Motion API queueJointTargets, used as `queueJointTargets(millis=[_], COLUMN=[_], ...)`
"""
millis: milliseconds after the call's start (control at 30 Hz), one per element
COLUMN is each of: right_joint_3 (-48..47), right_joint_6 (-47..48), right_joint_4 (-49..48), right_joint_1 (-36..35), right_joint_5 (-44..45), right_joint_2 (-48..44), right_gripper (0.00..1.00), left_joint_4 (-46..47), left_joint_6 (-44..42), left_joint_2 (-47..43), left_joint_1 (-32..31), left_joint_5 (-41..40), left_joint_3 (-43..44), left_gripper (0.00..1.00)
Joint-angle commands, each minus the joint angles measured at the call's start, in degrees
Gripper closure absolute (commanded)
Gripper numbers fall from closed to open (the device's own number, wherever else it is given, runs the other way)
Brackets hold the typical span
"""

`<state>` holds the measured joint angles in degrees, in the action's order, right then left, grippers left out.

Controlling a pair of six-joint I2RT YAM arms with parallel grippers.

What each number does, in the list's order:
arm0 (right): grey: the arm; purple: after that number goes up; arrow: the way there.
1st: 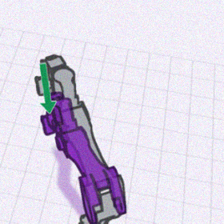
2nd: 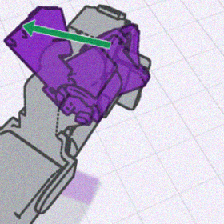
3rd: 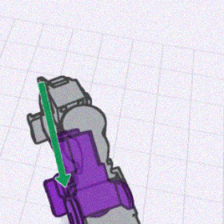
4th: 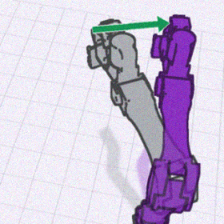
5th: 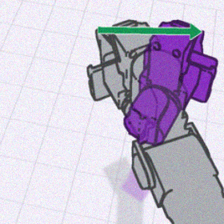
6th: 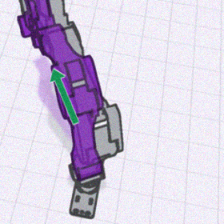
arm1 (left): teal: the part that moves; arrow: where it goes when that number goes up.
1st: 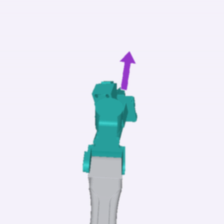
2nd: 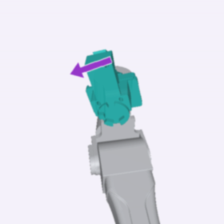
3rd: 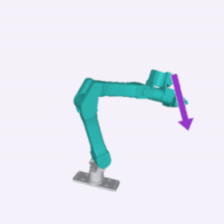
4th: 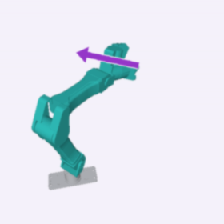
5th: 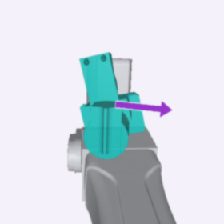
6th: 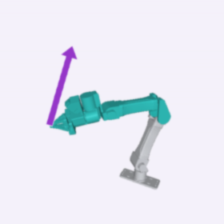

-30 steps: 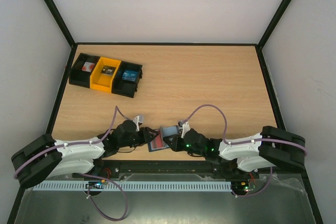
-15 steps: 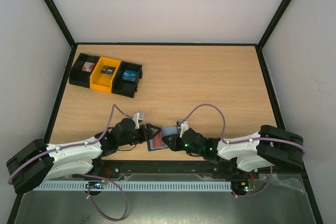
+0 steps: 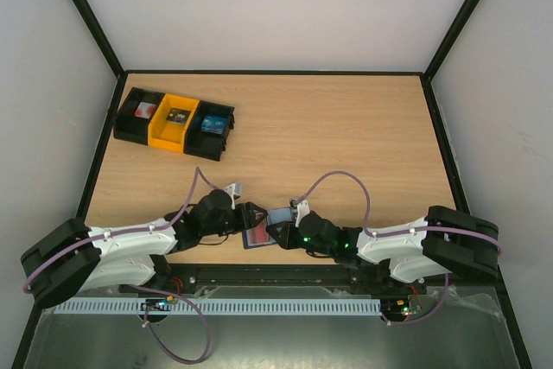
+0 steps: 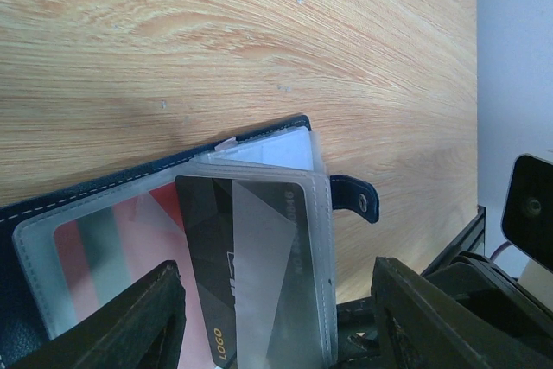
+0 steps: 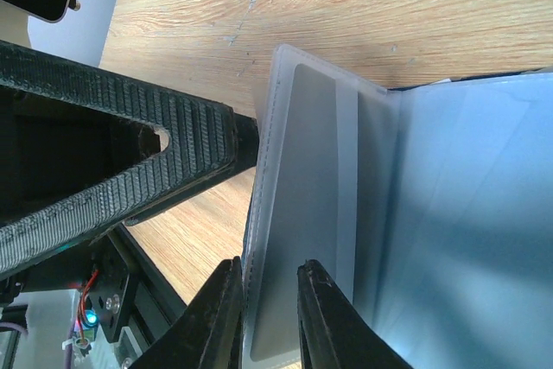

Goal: Take the credit cards out of the card holder

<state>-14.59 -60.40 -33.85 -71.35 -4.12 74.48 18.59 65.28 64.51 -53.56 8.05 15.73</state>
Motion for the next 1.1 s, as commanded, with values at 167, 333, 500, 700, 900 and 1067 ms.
queueJointTargets(millis=[167,333,500,700,900,1067], right_joint_3=[-1.18,-1.13,-1.04,-0.9,-1.01,-1.0], right_joint_6=[1.09,1.0,0.99,0.94,0.99,0.99], right_joint_4=[2.2,2.2,2.37,2.47,2.25,2.19], right_joint_1=[-0.6,-0.63,-0.63,-0.63,-0.63,-0.63], right_joint_5=[1.31,1.31,1.4,1.49,1.29,1.35], right_joint_2=[1.39,1.39,1.07,1.02,1.45,1.44], right_gripper=[0.83,0.83,0.83,0.83,0.83,0.83], left_joint_4=[-4.04,-4.09,-3.59,-3.98,-4.16,-3.62], left_joint_6=[-1.97,-2.08,-2.08,-2.21,-1.89,-1.32], left_joint_2=[0.73,1.0,1.89,2.13,0.91,-0.91], left_joint_1=[0.19,0.21,0.17,0.16,0.18,0.19], left_joint_5=[-2.43,-2.86,-2.52,-2.75,-2.45,-1.82], left_joint_3=[1.97,1.94,1.9,1.87,1.94,1.94], left_gripper=[0.42,0.42,0.43,0.43,0.43,0.4])
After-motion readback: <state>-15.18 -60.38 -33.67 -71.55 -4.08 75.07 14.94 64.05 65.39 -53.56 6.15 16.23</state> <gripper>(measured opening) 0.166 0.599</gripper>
